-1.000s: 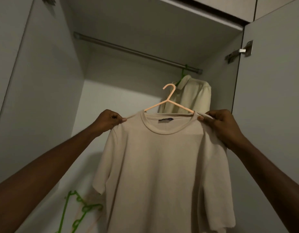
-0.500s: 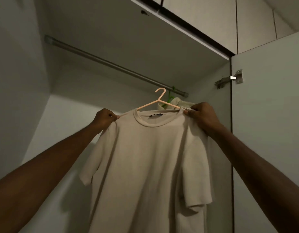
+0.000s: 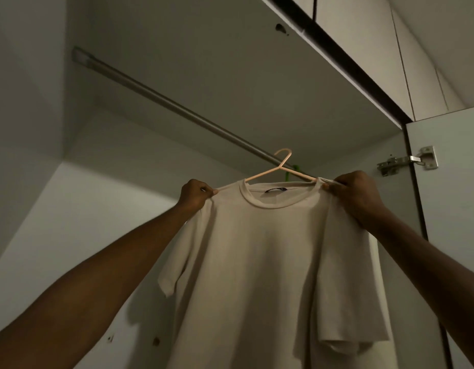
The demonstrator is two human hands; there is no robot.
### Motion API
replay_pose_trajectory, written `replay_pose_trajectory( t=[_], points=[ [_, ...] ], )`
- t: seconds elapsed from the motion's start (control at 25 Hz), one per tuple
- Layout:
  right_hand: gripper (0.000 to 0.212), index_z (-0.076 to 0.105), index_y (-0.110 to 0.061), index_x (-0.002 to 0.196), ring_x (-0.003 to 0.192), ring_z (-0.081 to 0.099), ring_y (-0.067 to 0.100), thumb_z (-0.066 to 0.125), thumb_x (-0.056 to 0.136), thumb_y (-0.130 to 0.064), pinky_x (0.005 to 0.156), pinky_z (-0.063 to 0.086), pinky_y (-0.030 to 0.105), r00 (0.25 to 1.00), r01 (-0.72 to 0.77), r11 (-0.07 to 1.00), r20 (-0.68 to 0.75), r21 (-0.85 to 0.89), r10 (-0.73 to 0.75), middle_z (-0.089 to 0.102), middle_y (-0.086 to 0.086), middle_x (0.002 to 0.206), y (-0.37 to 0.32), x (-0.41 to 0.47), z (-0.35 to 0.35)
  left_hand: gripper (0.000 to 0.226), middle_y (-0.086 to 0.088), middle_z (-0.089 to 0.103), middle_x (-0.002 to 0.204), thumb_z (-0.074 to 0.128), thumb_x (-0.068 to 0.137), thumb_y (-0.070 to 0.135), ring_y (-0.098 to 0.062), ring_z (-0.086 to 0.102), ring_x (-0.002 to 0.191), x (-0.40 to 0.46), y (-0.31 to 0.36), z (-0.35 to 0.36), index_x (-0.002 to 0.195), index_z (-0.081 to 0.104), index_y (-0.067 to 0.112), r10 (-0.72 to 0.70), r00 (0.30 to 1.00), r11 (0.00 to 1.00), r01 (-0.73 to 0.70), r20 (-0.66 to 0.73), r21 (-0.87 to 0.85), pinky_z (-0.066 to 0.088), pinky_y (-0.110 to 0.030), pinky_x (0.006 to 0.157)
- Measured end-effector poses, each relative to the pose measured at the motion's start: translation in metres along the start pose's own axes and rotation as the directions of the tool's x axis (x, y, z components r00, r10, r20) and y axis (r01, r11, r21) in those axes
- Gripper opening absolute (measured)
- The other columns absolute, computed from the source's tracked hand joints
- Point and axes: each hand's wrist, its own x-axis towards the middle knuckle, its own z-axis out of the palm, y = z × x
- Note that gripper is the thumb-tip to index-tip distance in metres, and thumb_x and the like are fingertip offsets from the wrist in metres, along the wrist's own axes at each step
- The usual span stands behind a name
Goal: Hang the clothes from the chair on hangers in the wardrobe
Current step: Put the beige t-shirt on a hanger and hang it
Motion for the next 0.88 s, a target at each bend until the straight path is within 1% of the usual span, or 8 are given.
replay_pose_trajectory(
  t=[0.16, 0.28, 0.36, 0.44, 0.52, 0.64, 0.76, 0.88],
  points=[
    [0.026, 0.076, -0.007, 0.075, 0.064, 0.060, 0.025, 0.074, 0.092, -0.026, 0.054, 0.039, 0.030, 1.000, -0.011, 0.999, 0.001, -0.033, 0.011, 0.064, 0.011, 0.064, 0.001, 0.017, 0.001, 0.024, -0.013, 0.077, 0.091, 0.083, 0.083, 0.025, -0.027, 0.071, 0.093, 0.026, -0.002, 0.024, 0.083, 0.080, 0.001, -0.029, 1.000, 1.000, 0.029, -0.004, -0.005, 0.057, -0.035, 0.088],
    [0.033, 0.073, -0.003, 0.070, 0.059, 0.055, 0.024, 0.075, 0.091, -0.028, 0.053, 0.034, 0.031, 1.000, -0.012, 0.998, 0.008, -0.066, 0.013, 0.060, 0.015, 0.061, -0.002, 0.031, 0.004, 0.030, -0.015, 0.077, 0.092, 0.083, 0.084, 0.030, -0.029, 0.071, 0.092, 0.037, -0.008, 0.040, 0.082, 0.079, 0.000, -0.055, 0.998, 0.998, 0.056, -0.003, 0.028, 0.057, -0.035, 0.084],
    [0.036, 0.073, 0.002, 0.072, 0.060, 0.053, 0.026, 0.075, 0.090, -0.029, 0.053, 0.033, 0.033, 1.000, -0.019, 0.996, 0.015, -0.084, 0.020, 0.058, 0.020, 0.063, -0.003, 0.041, 0.009, 0.036, -0.016, 0.077, 0.090, 0.083, 0.084, 0.032, -0.031, 0.071, 0.090, 0.044, -0.018, 0.046, 0.077, 0.076, -0.002, -0.084, 0.996, 0.995, 0.083, 0.014, 0.061, 0.056, -0.036, 0.080],
    [0.035, 0.076, 0.002, 0.079, 0.066, 0.059, 0.032, 0.077, 0.089, -0.031, 0.057, 0.038, 0.035, 0.999, -0.022, 0.996, 0.031, -0.083, 0.025, 0.065, 0.024, 0.071, -0.004, 0.050, 0.018, 0.039, -0.016, 0.074, 0.081, 0.083, 0.083, 0.035, -0.033, 0.071, 0.086, 0.048, -0.028, 0.048, 0.072, 0.073, -0.002, -0.127, 0.991, 0.989, 0.123, 0.041, 0.084, 0.056, -0.039, 0.077],
    [0.030, 0.079, 0.000, 0.085, 0.072, 0.064, 0.034, 0.078, 0.089, -0.030, 0.061, 0.044, 0.034, 0.997, -0.046, 0.998, 0.053, -0.045, 0.048, 0.071, 0.025, 0.081, -0.002, 0.054, 0.023, 0.042, -0.011, 0.064, 0.068, 0.082, 0.084, 0.036, -0.031, 0.069, 0.077, 0.046, -0.035, 0.051, 0.064, 0.065, 0.004, -0.157, 0.987, 0.983, 0.152, 0.042, 0.103, 0.052, -0.038, 0.069],
    [0.027, 0.078, -0.001, 0.085, 0.063, 0.060, 0.027, 0.081, 0.087, -0.027, 0.058, 0.045, 0.031, 0.991, -0.103, 0.994, 0.089, 0.044, 0.099, 0.071, 0.029, 0.085, 0.009, 0.056, 0.025, 0.055, -0.002, 0.046, 0.053, 0.078, 0.088, 0.034, -0.023, 0.053, 0.063, 0.043, -0.038, 0.058, 0.050, 0.045, 0.011, -0.128, 0.990, 0.983, 0.120, 0.052, 0.136, 0.036, -0.030, 0.062],
    [0.027, 0.079, -0.002, 0.085, 0.060, 0.055, 0.025, 0.081, 0.087, -0.029, 0.060, 0.044, 0.035, 0.985, -0.111, 0.993, 0.141, 0.049, 0.103, 0.068, 0.026, 0.075, 0.016, 0.056, 0.021, 0.060, 0.001, 0.037, 0.050, 0.077, 0.090, 0.033, -0.017, 0.041, 0.052, 0.039, -0.039, 0.069, 0.048, 0.036, 0.016, -0.092, 0.993, 0.982, 0.079, 0.074, 0.170, 0.032, -0.029, 0.061],
    [0.026, 0.079, -0.004, 0.078, 0.054, 0.047, 0.022, 0.081, 0.088, -0.029, 0.055, 0.037, 0.031, 0.986, -0.061, 0.998, 0.157, 0.003, 0.060, 0.059, 0.020, 0.062, 0.015, 0.052, 0.019, 0.060, 0.001, 0.036, 0.050, 0.077, 0.089, 0.032, -0.019, 0.041, 0.054, 0.034, -0.048, 0.080, 0.049, 0.036, 0.016, -0.112, 0.986, 0.978, 0.088, 0.124, 0.189, 0.032, -0.029, 0.061]
  ],
)
